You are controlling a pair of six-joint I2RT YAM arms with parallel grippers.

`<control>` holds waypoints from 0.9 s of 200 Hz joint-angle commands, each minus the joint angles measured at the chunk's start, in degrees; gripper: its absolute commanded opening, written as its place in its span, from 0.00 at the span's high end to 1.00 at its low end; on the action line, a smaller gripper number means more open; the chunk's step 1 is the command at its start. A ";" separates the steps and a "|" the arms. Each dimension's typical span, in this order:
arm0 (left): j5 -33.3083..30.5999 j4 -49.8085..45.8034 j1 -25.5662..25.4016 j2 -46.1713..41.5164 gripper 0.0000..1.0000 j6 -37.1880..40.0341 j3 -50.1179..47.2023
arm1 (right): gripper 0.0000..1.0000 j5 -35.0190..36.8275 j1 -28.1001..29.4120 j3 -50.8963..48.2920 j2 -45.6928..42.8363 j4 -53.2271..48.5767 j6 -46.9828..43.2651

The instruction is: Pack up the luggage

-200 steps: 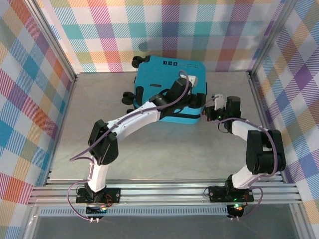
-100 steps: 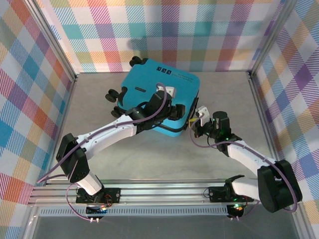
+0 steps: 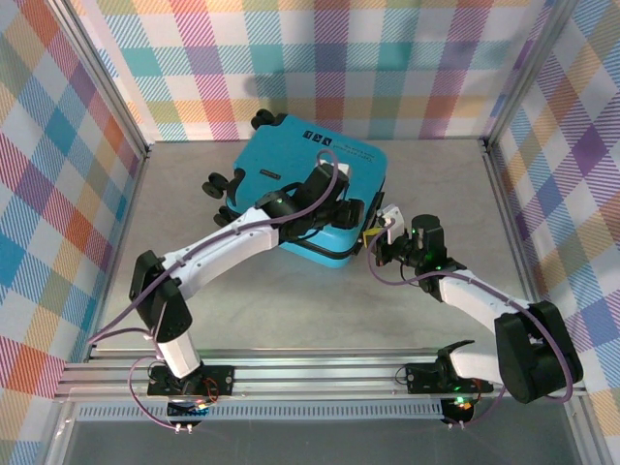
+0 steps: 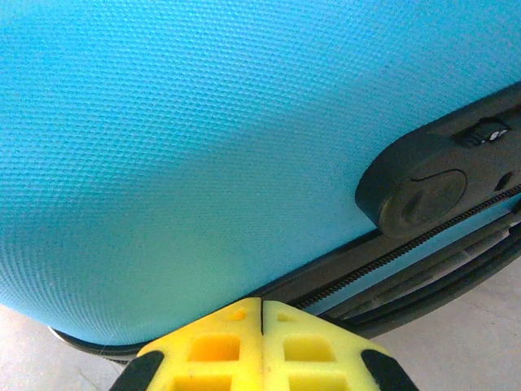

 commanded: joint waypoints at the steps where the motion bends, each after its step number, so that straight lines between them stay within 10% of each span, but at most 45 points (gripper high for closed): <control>1: 0.22 -0.63 -0.65 2.48 0.28 1.91 4.38 | 1.00 -1.64 -0.06 0.80 0.15 3.56 0.91; 180: -3.92 2.05 -1.18 -0.73 0.30 -5.19 -9.25 | 1.00 4.83 -12.77 13.32 13.41 2.63 10.04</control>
